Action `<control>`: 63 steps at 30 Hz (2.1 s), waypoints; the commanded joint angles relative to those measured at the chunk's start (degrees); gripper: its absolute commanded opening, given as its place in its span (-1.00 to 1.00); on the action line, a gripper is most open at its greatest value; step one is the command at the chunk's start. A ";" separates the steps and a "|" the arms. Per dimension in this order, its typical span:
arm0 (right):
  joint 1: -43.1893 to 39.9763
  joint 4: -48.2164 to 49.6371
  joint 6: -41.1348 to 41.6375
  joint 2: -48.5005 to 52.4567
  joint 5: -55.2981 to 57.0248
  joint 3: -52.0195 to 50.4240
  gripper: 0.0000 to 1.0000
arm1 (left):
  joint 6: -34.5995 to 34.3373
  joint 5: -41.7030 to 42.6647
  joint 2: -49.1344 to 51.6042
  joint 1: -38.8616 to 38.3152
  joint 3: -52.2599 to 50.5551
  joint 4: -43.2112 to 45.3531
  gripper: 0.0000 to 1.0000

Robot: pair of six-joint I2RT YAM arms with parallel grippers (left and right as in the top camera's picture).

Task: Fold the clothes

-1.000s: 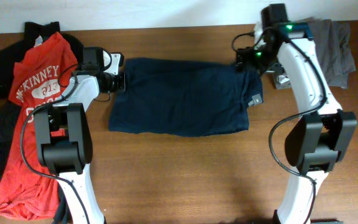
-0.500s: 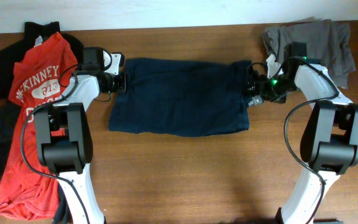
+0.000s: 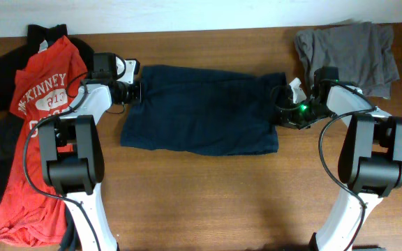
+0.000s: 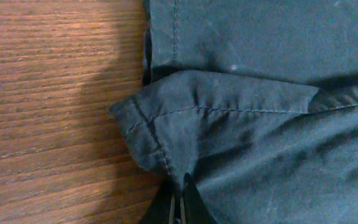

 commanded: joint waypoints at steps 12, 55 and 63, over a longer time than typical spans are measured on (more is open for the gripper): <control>-0.24 -13.77 -2.97 -7.76 -2.08 14.51 -0.92 | -1.25 2.54 3.63 -2.05 -1.29 -1.31 -0.99; 40.96 20.11 19.69 -4.66 10.16 19.56 0.16 | -1.22 2.10 3.63 -3.08 -1.29 1.60 -0.99; 35.91 1.49 18.75 -6.78 14.27 31.65 0.18 | -1.25 2.19 3.50 -2.12 -0.28 0.42 -0.99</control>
